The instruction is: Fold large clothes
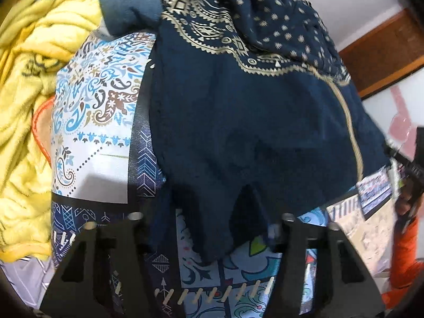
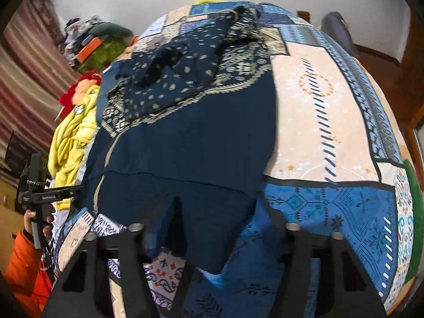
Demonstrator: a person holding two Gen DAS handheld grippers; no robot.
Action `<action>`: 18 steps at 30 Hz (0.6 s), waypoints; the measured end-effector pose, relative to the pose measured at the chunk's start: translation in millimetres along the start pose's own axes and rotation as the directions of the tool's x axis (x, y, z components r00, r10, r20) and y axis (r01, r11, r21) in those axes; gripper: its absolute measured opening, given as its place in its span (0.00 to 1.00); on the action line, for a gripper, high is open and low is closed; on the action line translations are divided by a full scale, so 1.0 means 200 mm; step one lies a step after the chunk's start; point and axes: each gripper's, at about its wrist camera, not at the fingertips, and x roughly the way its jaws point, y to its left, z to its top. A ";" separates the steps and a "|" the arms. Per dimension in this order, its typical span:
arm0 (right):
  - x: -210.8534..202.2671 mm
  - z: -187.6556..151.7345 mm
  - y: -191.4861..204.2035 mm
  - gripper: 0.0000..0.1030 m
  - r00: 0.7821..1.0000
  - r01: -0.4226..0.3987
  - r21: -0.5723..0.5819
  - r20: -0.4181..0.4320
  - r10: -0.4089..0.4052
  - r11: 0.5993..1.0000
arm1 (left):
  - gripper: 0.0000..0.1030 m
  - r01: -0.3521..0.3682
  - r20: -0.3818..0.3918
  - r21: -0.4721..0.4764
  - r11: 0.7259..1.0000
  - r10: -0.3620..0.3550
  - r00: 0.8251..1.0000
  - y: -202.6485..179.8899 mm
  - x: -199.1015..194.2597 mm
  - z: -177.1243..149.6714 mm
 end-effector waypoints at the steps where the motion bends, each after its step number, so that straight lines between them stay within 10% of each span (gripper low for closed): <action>1: 0.00 0.00 0.01 0.30 1.000 -0.013 -0.005 0.001 0.013 1.000 | 0.21 -0.030 0.005 0.022 0.999 0.030 1.000 -0.02 0.00 0.00; 4: 0.00 0.02 0.05 0.12 1.000 -0.024 -0.019 0.017 0.024 1.000 | 0.14 -0.069 0.056 0.066 0.995 0.065 0.996 -0.09 -0.05 0.02; 12: -0.10 0.18 0.09 0.09 0.994 -0.024 -0.062 0.108 0.030 0.998 | 0.11 -0.068 0.248 0.120 0.990 0.036 0.968 -0.22 -0.34 0.21; 18: -0.22 0.44 0.12 0.09 0.977 0.013 -0.105 0.211 0.009 0.994 | 0.10 -0.030 0.414 0.140 0.990 -0.031 0.910 -0.25 -0.58 0.55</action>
